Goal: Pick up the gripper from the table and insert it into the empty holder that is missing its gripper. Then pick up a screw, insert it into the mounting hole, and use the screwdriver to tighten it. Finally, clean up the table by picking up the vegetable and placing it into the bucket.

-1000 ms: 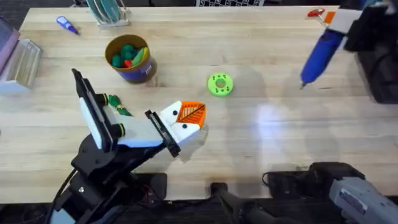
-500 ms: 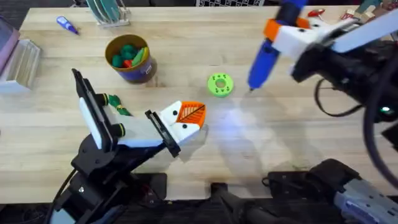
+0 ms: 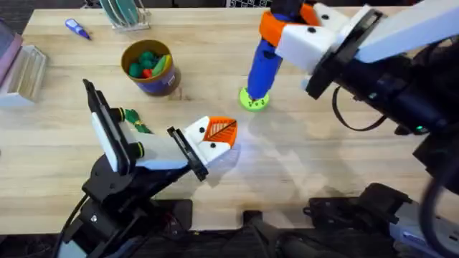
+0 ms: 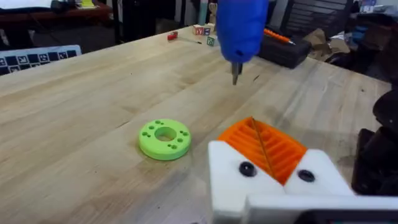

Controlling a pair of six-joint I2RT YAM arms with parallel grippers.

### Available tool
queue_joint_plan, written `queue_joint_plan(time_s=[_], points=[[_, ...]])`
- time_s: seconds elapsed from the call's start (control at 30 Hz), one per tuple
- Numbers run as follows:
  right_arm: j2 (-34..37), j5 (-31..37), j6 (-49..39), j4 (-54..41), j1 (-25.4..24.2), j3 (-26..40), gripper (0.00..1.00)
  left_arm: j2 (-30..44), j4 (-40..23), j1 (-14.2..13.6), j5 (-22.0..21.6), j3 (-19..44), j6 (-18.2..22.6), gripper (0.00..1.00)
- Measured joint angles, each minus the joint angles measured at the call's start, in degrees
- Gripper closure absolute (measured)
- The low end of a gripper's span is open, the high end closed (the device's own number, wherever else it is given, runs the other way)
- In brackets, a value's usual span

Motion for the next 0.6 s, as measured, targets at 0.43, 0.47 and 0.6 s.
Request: queue_joint_plan(time_s=[0.43,0.47,0.6], points=[[4.1,-11.1,4.1,15.1,3.3,0.0,0.979,0.0,0.0,0.0,0.0,0.0,0.0,0.985],[6.7,-11.7,4.3,18.2,5.4,0.0,0.979,0.0,0.0,0.0,0.0,0.0,0.0,0.985],[8.9,-12.3,4.4,19.9,7.2,0.0,0.979,0.0,0.0,0.0,0.0,0.0,0.0,0.985]])
